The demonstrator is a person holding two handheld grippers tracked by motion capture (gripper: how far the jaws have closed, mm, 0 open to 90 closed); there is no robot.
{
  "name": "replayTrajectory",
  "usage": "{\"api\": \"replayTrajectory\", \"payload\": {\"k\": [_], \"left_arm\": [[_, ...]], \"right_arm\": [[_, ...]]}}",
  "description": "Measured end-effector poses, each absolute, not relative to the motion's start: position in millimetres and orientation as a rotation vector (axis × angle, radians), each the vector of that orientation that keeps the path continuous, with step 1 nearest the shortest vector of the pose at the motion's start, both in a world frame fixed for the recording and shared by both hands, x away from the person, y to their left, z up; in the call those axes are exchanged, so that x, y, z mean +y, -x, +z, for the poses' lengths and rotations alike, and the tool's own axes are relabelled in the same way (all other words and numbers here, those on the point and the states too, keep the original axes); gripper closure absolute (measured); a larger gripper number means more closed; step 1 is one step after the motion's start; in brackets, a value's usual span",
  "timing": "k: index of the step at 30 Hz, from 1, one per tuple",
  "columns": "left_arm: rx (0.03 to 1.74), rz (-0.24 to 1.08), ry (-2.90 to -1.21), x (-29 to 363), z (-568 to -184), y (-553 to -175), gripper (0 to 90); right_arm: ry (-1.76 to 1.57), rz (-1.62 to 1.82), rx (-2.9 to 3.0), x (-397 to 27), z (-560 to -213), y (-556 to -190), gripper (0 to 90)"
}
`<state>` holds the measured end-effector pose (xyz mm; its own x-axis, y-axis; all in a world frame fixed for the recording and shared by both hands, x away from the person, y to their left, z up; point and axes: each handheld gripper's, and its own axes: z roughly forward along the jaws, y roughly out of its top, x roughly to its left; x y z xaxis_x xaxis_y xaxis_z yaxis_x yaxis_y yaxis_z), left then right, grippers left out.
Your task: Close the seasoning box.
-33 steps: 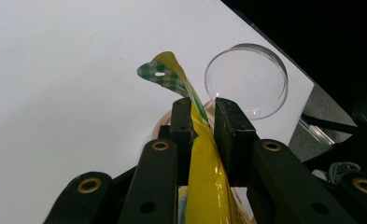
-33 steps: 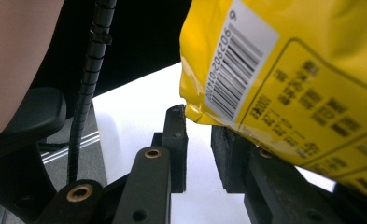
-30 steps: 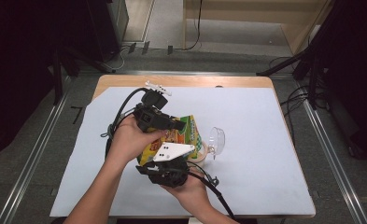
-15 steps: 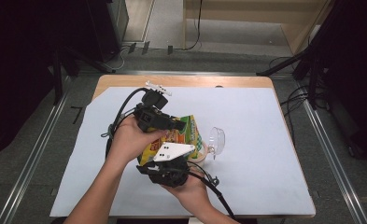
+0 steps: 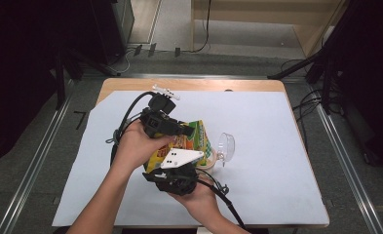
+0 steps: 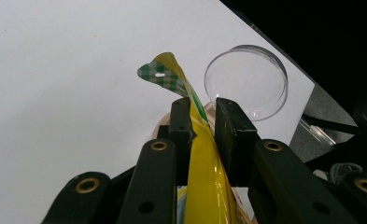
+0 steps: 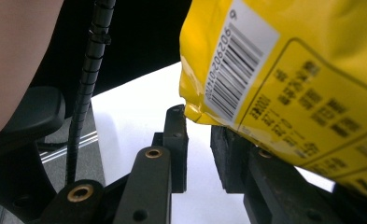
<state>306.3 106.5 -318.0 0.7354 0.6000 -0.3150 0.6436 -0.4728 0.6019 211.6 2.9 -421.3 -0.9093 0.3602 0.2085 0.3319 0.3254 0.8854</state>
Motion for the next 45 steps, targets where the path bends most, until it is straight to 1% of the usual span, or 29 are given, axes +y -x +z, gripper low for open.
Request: {"api": "replayTrajectory", "payload": {"k": [28,45], "left_arm": [[0.931,-0.062,-2.223,102.1,-315.3,-304.8,76.3],[0.935,-0.052,-2.231,102.6,-310.8,-301.2,78.1]], "right_arm": [[-0.688,1.694,2.535,1.1,-419.3,-210.5,77.0],[-0.671,1.707,2.53,2.6,-416.6,-207.9,77.2]]}}
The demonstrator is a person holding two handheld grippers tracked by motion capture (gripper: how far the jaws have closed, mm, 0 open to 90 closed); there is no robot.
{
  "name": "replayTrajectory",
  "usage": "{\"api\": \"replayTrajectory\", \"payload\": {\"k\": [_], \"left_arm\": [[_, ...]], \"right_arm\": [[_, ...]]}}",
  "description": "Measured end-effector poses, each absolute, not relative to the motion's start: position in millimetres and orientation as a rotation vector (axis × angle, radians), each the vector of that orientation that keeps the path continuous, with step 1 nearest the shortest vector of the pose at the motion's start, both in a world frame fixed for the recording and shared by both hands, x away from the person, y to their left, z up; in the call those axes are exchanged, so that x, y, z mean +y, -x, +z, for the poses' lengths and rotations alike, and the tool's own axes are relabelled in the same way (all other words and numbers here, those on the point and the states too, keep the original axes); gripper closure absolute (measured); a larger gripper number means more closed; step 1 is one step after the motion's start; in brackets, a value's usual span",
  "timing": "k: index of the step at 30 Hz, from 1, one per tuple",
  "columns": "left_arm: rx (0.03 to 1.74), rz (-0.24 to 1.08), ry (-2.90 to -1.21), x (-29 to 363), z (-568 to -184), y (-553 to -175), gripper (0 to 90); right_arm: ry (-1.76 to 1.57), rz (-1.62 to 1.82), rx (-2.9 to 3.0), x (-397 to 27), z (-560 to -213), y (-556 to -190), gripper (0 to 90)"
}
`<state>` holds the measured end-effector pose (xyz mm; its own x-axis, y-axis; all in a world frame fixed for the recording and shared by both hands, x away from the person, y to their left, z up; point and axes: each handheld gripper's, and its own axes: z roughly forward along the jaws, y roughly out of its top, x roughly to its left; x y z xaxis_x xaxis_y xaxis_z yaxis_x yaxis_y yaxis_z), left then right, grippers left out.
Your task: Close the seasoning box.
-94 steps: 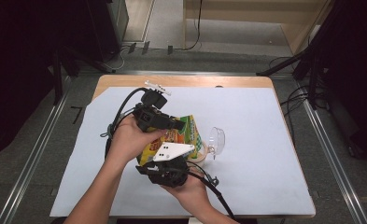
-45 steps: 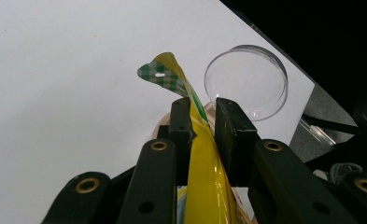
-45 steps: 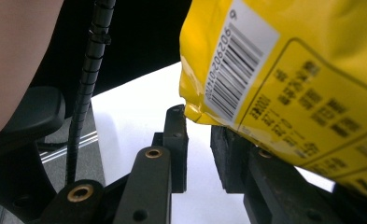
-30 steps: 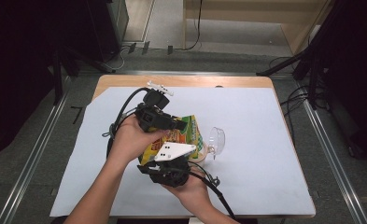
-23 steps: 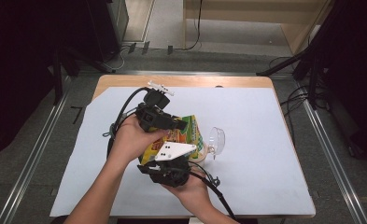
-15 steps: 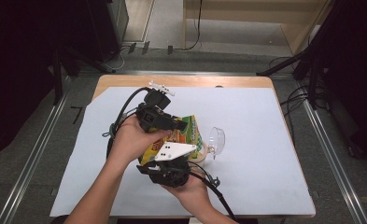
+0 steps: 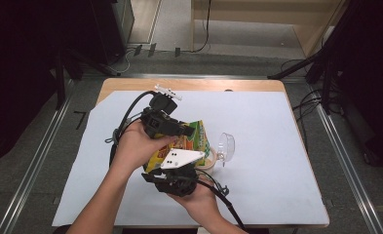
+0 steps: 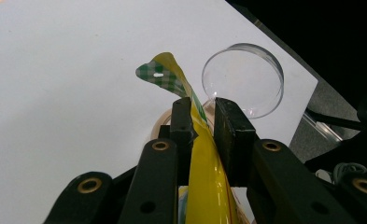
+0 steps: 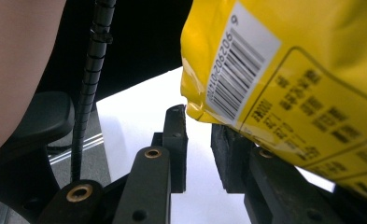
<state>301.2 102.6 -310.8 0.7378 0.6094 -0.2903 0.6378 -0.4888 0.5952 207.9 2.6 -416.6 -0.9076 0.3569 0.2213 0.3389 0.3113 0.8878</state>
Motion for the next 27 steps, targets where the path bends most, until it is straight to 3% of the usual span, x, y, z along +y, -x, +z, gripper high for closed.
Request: {"api": "replayTrajectory", "payload": {"k": [27], "left_arm": [[0.958,-0.065,-2.228,105,-311,-317,78.7]], "right_arm": [[-0.683,1.684,2.546,3,-414,-222,77.2]]}}
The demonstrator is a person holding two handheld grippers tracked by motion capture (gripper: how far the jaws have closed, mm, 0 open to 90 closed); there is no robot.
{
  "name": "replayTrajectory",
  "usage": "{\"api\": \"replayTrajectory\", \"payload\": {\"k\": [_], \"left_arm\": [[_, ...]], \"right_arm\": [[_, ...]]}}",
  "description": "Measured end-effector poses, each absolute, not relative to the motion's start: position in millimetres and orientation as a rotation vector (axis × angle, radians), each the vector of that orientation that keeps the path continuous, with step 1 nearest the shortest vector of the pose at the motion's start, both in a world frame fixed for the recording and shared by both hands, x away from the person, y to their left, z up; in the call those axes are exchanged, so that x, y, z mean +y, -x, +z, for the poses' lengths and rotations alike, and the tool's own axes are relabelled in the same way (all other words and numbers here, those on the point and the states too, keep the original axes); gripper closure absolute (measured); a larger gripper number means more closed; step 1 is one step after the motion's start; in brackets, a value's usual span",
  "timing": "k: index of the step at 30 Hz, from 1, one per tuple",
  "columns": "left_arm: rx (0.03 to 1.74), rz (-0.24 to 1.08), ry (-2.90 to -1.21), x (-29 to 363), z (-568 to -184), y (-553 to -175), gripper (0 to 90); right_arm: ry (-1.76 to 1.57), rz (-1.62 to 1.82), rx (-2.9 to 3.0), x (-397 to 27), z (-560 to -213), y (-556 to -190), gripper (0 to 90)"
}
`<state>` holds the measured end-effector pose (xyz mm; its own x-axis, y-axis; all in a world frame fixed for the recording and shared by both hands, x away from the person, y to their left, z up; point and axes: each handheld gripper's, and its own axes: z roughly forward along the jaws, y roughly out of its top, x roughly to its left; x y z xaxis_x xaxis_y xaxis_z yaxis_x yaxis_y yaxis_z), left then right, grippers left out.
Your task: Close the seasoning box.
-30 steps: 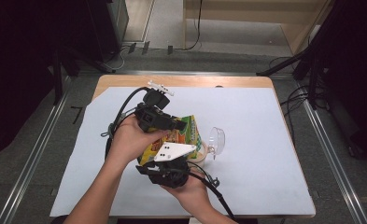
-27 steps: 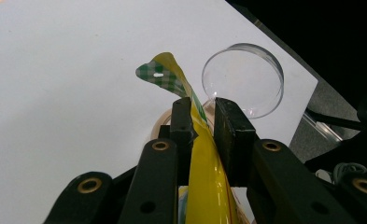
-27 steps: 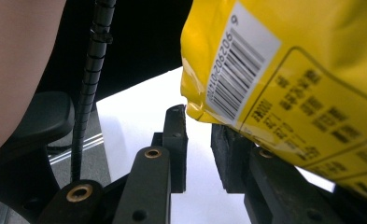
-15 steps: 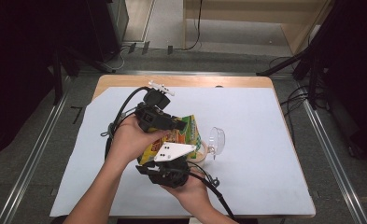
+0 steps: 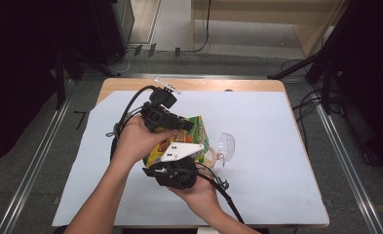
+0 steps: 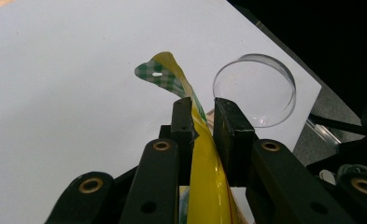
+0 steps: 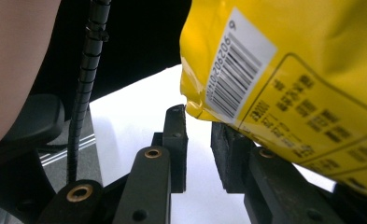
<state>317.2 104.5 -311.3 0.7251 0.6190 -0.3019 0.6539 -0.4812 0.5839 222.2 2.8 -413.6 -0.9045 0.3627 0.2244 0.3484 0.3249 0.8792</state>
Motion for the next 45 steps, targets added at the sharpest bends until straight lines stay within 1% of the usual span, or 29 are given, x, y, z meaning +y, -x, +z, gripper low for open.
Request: {"api": "replayTrajectory", "payload": {"k": [23,45], "left_arm": [[0.951,-0.052,-2.237,102.2,-310.4,-312.6,79.0],[0.971,-0.091,-2.225,103.6,-312.1,-314.5,78.5]], "right_arm": [[-0.68,1.705,2.539,2.4,-413.8,-218.4,77.3],[-0.672,1.695,2.541,2.5,-411.7,-215.2,77.3]]}}
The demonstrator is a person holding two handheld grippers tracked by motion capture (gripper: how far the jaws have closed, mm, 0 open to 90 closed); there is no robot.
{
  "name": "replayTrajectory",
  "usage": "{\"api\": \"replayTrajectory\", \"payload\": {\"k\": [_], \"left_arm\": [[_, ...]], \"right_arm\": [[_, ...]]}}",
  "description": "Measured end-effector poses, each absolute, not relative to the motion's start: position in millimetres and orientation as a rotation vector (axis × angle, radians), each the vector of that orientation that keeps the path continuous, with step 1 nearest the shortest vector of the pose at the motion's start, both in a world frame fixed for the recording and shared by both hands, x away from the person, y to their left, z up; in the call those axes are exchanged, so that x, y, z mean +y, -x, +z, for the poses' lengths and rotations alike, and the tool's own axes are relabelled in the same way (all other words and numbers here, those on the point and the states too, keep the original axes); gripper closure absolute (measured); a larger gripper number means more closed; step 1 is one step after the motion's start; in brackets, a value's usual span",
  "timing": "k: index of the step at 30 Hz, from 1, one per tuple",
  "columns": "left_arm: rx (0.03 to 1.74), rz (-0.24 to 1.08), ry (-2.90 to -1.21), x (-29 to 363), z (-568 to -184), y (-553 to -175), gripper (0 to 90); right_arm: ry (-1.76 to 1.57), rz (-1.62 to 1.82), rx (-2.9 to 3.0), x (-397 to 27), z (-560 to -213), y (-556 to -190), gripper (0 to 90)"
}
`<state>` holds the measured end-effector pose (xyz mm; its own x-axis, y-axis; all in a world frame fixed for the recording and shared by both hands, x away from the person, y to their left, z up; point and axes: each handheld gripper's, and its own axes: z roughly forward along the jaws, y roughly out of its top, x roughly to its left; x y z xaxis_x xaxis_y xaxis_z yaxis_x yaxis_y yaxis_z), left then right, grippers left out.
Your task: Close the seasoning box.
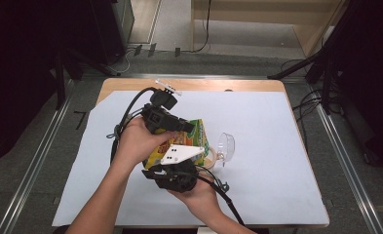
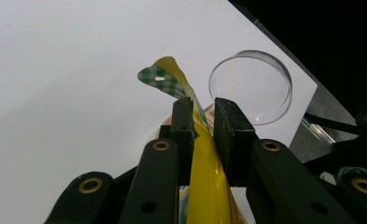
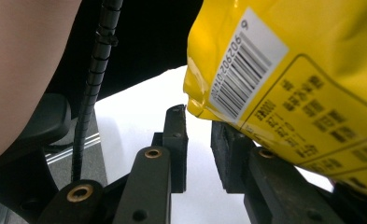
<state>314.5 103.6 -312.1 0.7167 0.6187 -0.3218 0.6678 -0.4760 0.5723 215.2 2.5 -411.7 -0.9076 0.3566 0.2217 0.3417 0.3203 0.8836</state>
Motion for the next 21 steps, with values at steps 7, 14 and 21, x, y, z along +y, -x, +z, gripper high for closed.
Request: {"api": "replayTrajectory", "payload": {"k": [7,14,21], "left_arm": [[0.97,-0.098,-2.221,104.3,-312.9,-315.0,78.3],[0.97,-0.103,-2.221,104.8,-311.5,-313.5,78.1],[0.969,-0.108,-2.221,105.1,-312.0,-313.7,77.9]], "right_arm": [[-0.667,1.692,2.541,2.6,-412.3,-215.4,77.4],[-0.658,1.7,2.538,3.0,-411.3,-213.7,77.6],[-0.651,1.696,2.536,3.0,-411.8,-213.6,77.6]]}}
